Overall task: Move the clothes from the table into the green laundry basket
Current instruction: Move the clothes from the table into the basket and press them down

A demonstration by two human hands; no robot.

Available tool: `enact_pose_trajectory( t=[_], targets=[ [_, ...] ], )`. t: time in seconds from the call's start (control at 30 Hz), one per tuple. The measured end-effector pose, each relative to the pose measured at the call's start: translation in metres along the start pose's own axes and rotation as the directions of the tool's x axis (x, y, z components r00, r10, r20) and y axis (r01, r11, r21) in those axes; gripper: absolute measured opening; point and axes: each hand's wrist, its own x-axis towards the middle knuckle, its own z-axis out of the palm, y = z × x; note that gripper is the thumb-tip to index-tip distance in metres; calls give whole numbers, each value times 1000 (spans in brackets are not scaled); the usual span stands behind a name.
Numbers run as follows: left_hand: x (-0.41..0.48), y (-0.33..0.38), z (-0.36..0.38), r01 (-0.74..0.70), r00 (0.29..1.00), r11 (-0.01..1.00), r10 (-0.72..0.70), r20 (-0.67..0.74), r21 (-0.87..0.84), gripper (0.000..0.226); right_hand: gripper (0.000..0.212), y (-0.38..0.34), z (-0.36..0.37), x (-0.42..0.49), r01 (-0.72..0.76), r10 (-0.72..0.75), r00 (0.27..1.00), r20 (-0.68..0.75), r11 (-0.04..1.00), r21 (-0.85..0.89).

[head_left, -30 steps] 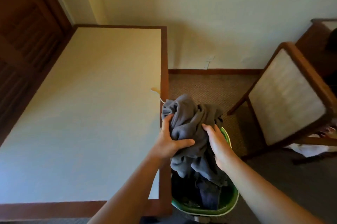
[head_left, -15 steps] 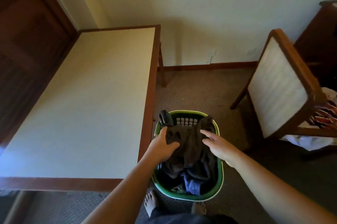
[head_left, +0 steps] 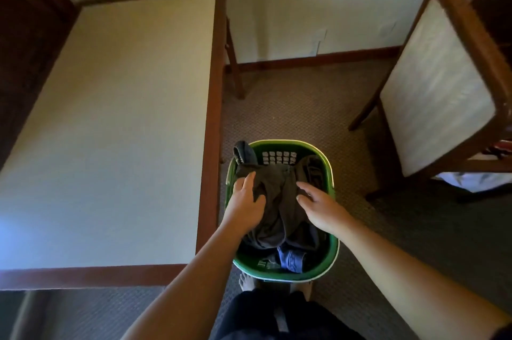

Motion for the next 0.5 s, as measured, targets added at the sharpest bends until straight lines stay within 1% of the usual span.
enact_pose_trajectory(
  t=[0.1, 0.17, 0.23, 0.27, 0.33, 0.43, 0.5],
  targets=[
    [35, -18, 25, 23, 999, 998, -25, 33, 60, 75, 51, 14, 26, 32, 42, -41, 998, -41, 999, 13],
    [65, -30, 41, 64, 998, 995, -65, 13, 83, 81, 49, 26, 44, 59, 67, -67, 993, -94, 998, -3],
    [99, -46, 58, 92, 994, 983, -82, -70, 160, 87, 58, 41, 60, 91, 19, -35, 988, -152, 994, -103],
    [114, -55, 66, 99, 991, 971, -77, -106, 217, 91, 64, 50, 66, 106, -31, 4, 985, -174, 987, -157],
    [139, -74, 83, 86, 990, 952, -49, -130, 293, 100, 73, 69, 77, 133, -113, 66, 974, -215, 970, -216],
    [163, -95, 110, 40, 997, 934, -15, -74, 355, 113, 77, 97, 89, 167, -139, 67, 962, -263, 954, -265],
    [179, -103, 127, 20, 1000, 930, -22, 1, 367, 114, 72, 115, 95, 190, -142, 55, 956, -287, 947, -289]
  ],
)
